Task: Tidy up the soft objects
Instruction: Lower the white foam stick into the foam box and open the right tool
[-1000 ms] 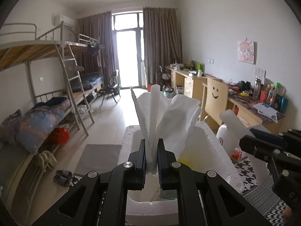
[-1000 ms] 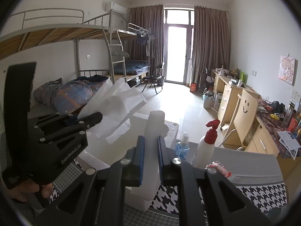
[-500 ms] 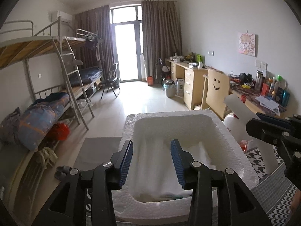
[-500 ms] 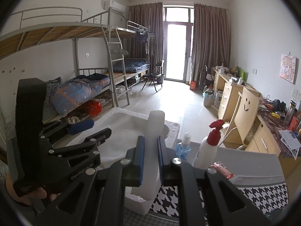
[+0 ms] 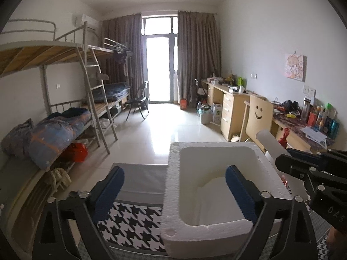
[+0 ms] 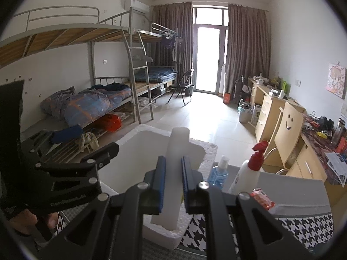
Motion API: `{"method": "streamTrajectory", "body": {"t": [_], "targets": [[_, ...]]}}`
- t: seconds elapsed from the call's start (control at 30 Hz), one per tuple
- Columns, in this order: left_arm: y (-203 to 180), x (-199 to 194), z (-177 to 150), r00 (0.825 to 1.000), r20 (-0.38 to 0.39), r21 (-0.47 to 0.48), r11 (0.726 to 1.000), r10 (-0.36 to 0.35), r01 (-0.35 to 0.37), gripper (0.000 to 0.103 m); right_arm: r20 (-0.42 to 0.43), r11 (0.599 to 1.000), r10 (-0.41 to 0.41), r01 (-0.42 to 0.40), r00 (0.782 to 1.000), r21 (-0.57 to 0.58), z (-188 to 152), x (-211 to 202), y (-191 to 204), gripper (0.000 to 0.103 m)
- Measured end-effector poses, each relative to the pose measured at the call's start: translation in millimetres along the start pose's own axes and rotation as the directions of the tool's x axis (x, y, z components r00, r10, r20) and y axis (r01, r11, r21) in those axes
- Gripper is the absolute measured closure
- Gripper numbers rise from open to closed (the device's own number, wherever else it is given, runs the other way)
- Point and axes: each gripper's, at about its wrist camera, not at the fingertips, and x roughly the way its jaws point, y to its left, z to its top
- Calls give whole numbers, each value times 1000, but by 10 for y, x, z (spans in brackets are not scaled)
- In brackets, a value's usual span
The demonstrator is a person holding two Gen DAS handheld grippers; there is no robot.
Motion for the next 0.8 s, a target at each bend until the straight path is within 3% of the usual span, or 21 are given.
{"method": "streamTrajectory", "body": {"t": [0.17, 0.8], "targets": [[54, -25, -28, 1000, 7, -13, 1000, 10, -10, 2, -5, 1000, 12, -12, 1000, -8, 13, 43, 36, 87], [232, -145, -149, 1000, 3, -42, 999, 24, -24, 2, -46, 1000, 26, -26, 999, -5, 17, 293, 11, 84]]}}
